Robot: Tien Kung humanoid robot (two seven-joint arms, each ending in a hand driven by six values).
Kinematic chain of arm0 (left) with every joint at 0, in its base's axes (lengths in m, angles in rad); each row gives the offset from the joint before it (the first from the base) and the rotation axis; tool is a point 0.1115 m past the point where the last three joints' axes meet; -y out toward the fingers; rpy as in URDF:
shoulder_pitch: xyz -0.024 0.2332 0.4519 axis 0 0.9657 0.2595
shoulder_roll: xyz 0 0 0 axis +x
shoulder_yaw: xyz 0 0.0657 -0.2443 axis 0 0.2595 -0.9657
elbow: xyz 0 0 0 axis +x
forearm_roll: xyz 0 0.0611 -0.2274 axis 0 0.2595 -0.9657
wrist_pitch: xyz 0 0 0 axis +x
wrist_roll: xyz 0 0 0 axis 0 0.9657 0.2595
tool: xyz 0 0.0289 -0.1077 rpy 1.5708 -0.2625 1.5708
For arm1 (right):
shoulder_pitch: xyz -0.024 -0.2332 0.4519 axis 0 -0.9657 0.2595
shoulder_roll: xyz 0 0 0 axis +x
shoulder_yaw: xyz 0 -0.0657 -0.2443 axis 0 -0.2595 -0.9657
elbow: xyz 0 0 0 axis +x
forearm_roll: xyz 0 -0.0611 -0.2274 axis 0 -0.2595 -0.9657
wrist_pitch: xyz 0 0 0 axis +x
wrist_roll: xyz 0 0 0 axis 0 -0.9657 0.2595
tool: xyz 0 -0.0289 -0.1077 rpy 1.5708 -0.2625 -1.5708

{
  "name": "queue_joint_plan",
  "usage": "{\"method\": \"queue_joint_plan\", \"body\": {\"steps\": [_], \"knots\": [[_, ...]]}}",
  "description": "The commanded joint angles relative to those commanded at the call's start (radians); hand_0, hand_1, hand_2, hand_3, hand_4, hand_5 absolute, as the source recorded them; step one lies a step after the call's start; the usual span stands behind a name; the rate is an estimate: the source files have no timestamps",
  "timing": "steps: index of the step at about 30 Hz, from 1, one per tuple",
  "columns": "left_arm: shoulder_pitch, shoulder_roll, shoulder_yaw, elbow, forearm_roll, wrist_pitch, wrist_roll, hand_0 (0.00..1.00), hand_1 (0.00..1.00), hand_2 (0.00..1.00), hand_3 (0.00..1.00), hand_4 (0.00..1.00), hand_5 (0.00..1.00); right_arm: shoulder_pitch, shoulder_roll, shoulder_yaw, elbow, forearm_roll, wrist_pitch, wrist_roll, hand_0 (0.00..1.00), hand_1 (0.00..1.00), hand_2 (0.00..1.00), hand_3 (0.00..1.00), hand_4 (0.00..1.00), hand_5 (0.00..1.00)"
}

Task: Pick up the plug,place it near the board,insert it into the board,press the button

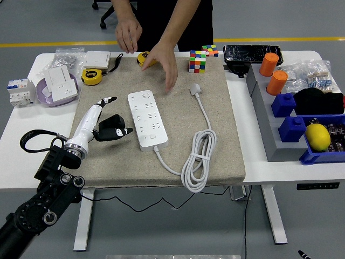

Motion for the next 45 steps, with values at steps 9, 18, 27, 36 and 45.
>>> {"method": "queue_joint_plan", "body": {"steps": [9, 18, 27, 36, 45], "knots": [[-0.013, -0.011, 0.014, 0.067, 0.018, 0.030, -0.009, 0.862, 0.812, 0.712, 0.686, 0.998, 0.199, -0.002, 0.001, 0.001, 0.000, -0.002, 0.000, 0.000, 0.870, 0.830, 0.808, 0.821, 0.998, 0.899], [-0.060, -0.014, 0.019, 0.149, 0.045, 0.048, -0.020, 0.831, 0.777, 0.674, 0.586, 0.998, 0.184, 0.000, -0.002, 0.001, 0.000, 0.002, 0.001, -0.001, 0.870, 0.827, 0.806, 0.820, 0.998, 0.902], [-0.085, -0.034, -0.003, 0.202, 0.108, 0.057, -0.022, 0.810, 0.779, 0.686, 0.569, 0.998, 0.192, 0.001, -0.002, 0.004, 0.000, 0.001, 0.002, -0.001, 0.869, 0.825, 0.803, 0.819, 0.998, 0.903], [-0.086, -0.031, -0.021, 0.218, 0.140, 0.050, -0.017, 0.806, 0.795, 0.750, 0.587, 0.998, 0.191, 0.000, -0.003, 0.007, 0.000, 0.000, 0.002, 0.000, 0.868, 0.824, 0.804, 0.817, 0.998, 0.903], [-0.087, -0.034, -0.043, 0.222, 0.160, 0.043, -0.009, 0.800, 0.845, 0.771, 0.619, 0.998, 0.177, 0.003, -0.004, 0.005, 0.000, 0.003, 0.002, 0.001, 0.869, 0.825, 0.804, 0.816, 0.998, 0.904]]}}
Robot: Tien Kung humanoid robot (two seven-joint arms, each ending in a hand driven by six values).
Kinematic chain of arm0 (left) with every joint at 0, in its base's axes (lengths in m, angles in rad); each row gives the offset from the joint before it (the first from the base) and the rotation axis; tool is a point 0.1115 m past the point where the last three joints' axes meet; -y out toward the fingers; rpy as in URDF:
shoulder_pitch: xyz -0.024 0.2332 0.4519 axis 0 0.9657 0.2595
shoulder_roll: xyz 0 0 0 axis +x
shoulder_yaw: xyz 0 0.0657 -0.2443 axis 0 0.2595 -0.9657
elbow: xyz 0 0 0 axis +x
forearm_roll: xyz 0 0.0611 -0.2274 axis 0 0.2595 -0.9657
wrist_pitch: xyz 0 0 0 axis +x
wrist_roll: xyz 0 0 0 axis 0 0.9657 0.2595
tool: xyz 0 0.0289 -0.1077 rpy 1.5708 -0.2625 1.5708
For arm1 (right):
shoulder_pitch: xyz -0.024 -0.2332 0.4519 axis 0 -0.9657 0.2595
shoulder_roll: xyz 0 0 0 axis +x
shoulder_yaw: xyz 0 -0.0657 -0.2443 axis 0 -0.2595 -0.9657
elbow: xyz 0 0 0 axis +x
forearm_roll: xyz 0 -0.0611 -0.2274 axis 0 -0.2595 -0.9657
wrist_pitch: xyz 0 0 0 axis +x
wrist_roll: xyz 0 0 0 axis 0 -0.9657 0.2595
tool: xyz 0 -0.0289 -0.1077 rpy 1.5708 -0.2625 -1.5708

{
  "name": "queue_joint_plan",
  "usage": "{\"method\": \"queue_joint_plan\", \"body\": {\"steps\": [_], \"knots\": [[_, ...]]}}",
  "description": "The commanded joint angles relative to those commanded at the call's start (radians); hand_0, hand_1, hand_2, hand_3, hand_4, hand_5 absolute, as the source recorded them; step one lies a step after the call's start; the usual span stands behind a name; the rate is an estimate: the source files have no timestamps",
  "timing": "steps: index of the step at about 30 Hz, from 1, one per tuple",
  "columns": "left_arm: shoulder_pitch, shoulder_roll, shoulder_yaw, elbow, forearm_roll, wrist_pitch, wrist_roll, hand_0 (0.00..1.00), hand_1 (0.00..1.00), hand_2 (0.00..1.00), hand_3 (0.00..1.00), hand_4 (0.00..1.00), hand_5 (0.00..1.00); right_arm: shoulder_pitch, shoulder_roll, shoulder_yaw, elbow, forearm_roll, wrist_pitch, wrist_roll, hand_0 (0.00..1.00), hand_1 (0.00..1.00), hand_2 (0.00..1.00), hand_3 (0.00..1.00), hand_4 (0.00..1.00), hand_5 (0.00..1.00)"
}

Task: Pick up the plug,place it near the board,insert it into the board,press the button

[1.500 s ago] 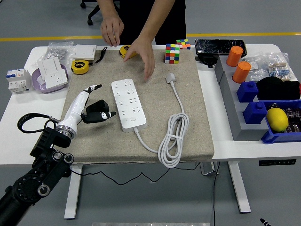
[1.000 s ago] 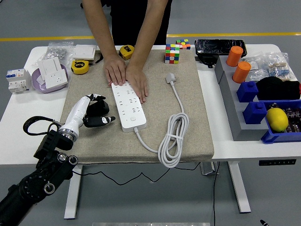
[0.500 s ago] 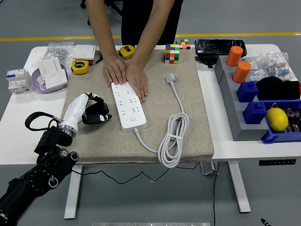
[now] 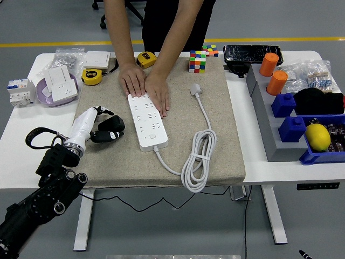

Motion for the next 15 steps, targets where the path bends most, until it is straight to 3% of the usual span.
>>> {"method": "queue_joint_plan", "body": {"steps": [3, 4, 9, 10, 15], "knots": [[-0.001, 0.000, -0.002, -0.001, 0.026, 0.000, 0.010, 0.800, 0.845, 0.771, 0.619, 0.998, 0.177, -0.001, 0.000, 0.001, 0.000, 0.000, -0.001, 0.000, 0.869, 0.825, 0.804, 0.816, 0.998, 0.904], [-0.001, 0.000, -0.003, -0.001, 0.033, 0.000, 0.013, 0.794, 0.776, 0.612, 0.541, 0.969, 0.148, -0.001, 0.000, 0.001, 0.000, 0.000, -0.001, -0.001, 0.868, 0.824, 0.802, 0.816, 0.998, 0.903], [0.000, 0.000, -0.001, 0.001, 0.067, 0.007, 0.028, 0.794, 0.776, 0.612, 0.541, 0.969, 0.148, -0.001, -0.001, 0.000, 0.000, 0.002, -0.002, 0.000, 0.868, 0.824, 0.802, 0.816, 0.998, 0.903], [0.000, 0.000, 0.000, 0.001, 0.069, 0.009, 0.029, 0.715, 0.596, 0.451, 0.490, 0.840, 0.103, -0.001, -0.001, 0.000, 0.000, 0.001, -0.002, 0.000, 0.868, 0.824, 0.802, 0.816, 0.998, 0.902], [0.000, -0.002, 0.000, 0.000, 0.062, 0.016, 0.025, 0.715, 0.596, 0.451, 0.490, 0.840, 0.103, -0.002, -0.001, 0.000, 0.000, -0.002, -0.002, -0.001, 0.868, 0.824, 0.802, 0.816, 0.998, 0.902]]}}
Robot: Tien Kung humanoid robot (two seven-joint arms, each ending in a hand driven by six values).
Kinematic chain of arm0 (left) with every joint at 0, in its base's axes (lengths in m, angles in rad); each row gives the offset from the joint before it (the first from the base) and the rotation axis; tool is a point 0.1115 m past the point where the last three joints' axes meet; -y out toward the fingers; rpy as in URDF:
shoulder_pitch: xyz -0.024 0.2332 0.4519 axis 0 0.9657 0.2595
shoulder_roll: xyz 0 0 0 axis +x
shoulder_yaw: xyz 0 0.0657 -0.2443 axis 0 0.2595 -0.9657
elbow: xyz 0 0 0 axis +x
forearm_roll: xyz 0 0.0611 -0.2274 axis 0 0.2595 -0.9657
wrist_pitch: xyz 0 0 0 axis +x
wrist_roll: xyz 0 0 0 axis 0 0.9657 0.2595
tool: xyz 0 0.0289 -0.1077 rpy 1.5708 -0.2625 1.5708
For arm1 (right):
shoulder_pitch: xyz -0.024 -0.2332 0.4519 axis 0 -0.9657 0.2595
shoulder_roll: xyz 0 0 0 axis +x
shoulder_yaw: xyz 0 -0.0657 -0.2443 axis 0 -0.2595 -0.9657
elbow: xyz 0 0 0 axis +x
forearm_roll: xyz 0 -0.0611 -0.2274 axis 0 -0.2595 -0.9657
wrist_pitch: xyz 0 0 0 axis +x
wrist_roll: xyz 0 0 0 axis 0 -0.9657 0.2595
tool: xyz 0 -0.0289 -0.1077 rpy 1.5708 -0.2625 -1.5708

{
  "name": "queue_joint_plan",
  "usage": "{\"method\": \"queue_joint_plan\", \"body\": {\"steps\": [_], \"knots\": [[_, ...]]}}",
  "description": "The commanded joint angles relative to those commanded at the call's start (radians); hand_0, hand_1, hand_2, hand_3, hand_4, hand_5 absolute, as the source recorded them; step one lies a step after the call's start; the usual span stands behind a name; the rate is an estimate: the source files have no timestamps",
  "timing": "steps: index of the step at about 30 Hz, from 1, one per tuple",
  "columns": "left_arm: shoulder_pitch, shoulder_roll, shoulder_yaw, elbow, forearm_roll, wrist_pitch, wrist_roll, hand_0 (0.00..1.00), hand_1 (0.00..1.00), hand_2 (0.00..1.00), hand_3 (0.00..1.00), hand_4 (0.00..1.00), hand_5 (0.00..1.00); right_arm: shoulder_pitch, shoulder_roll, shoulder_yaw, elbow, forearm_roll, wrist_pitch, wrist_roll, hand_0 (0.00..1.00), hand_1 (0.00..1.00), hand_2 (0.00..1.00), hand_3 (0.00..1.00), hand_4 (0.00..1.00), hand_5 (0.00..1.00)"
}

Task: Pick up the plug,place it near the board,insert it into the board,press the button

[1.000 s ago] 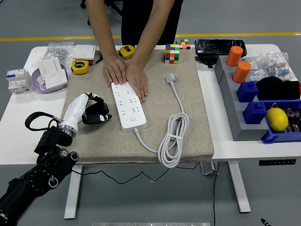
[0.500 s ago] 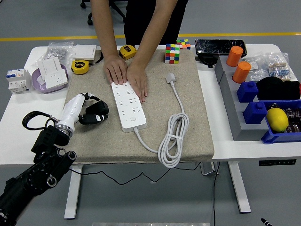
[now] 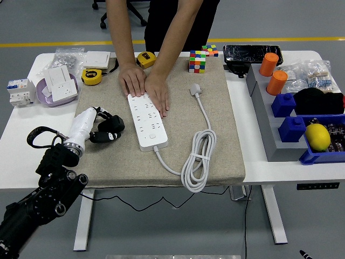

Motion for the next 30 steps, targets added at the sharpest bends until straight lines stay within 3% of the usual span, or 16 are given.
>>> {"method": "queue_joint_plan", "body": {"steps": [1, 6, 7, 22, 30], "knots": [[0.000, 0.000, 0.000, 0.000, -0.002, 0.001, -0.001, 0.602, 0.377, 0.329, 0.412, 0.612, 0.055, 0.000, 0.000, 0.000, 0.000, 0.000, 0.000, 0.000, 0.868, 0.825, 0.803, 0.816, 0.998, 0.903], [0.001, 0.002, 0.003, -0.005, -0.008, 0.003, -0.001, 0.602, 0.377, 0.329, 0.412, 0.612, 0.055, 0.000, -0.002, -0.003, 0.000, 0.000, 0.000, -0.001, 0.868, 0.825, 0.803, 0.816, 0.998, 0.903], [0.001, 0.003, 0.004, -0.006, -0.008, 0.003, -0.001, 0.586, 0.360, 0.305, 0.408, 0.536, 0.002, 0.000, -0.002, -0.003, 0.000, 0.000, 0.000, -0.001, 0.869, 0.825, 0.801, 0.816, 0.998, 0.904], [-0.016, 0.022, 0.046, -0.035, -0.027, 0.004, 0.009, 0.584, 0.357, 0.296, 0.402, 0.512, 0.002, 0.000, -0.004, -0.007, 0.000, 0.002, -0.001, -0.002, 0.868, 0.825, 0.801, 0.816, 0.998, 0.905], [-0.077, 0.050, 0.124, -0.044, -0.020, 0.003, 0.022, 0.584, 0.357, 0.295, 0.401, 0.515, 0.002, 0.002, -0.005, -0.009, 0.000, 0.004, -0.001, -0.003, 0.868, 0.825, 0.800, 0.816, 0.998, 0.906]]}}
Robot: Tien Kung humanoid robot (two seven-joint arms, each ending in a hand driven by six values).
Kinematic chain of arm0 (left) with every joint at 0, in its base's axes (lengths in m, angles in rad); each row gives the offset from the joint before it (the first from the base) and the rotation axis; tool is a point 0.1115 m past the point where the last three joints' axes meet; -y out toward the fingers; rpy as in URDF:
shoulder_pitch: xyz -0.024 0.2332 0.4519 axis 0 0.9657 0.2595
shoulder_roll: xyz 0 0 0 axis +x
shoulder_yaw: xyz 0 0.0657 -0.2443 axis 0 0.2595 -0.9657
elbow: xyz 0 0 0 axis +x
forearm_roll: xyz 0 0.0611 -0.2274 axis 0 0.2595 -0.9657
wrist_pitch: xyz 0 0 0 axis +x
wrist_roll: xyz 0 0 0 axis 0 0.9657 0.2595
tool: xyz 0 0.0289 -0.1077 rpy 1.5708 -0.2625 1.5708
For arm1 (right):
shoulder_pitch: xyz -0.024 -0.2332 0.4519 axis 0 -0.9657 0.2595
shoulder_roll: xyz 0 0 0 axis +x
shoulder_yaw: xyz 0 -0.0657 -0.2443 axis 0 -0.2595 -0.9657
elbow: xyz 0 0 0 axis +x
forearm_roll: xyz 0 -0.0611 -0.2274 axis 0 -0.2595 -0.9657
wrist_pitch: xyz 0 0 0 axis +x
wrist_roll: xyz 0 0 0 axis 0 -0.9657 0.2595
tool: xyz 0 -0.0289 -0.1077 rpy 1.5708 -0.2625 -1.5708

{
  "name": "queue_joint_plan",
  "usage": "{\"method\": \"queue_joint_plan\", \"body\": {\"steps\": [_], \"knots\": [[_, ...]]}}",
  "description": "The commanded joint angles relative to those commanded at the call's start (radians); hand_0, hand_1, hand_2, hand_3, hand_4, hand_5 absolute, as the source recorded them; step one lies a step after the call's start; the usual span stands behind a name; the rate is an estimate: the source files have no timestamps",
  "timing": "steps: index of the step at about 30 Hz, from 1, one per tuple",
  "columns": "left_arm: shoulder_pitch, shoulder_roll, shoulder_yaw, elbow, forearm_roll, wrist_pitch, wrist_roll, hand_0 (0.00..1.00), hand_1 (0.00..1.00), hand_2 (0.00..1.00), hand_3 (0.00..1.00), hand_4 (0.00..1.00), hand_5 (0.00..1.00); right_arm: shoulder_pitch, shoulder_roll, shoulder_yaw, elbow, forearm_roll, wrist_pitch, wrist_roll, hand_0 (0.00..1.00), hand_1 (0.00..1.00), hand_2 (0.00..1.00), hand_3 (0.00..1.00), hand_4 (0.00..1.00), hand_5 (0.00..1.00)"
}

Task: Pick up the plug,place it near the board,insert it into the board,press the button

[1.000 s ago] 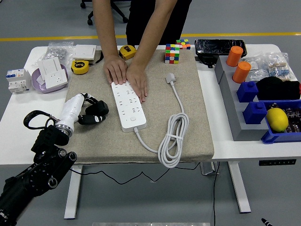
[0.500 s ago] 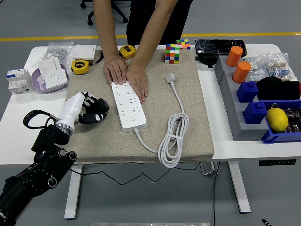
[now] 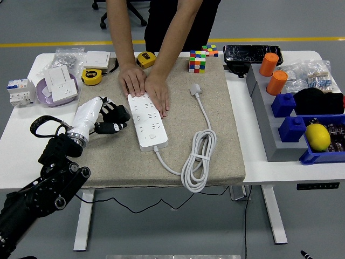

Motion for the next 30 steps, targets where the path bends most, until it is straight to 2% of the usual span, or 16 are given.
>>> {"method": "queue_joint_plan", "body": {"steps": [9, 12, 30], "knots": [[-0.104, 0.048, 0.184, 0.018, -0.041, -0.004, 0.010, 0.588, 0.365, 0.294, 0.400, 0.521, 0.002, 0.009, -0.004, -0.003, 0.000, 0.004, -0.001, -0.001, 0.869, 0.826, 0.800, 0.816, 0.998, 0.906], [-0.129, 0.056, 0.224, 0.024, -0.047, -0.005, 0.013, 0.588, 0.365, 0.294, 0.400, 0.521, 0.002, 0.010, -0.006, 0.000, 0.000, 0.002, -0.001, -0.003, 0.869, 0.826, 0.800, 0.816, 0.998, 0.906], [-0.139, 0.062, 0.250, 0.044, -0.007, -0.009, 0.015, 0.593, 0.375, 0.294, 0.399, 0.522, 0.002, 0.017, -0.005, -0.005, 0.000, 0.010, -0.003, -0.002, 0.869, 0.826, 0.800, 0.816, 0.998, 0.908]]}}
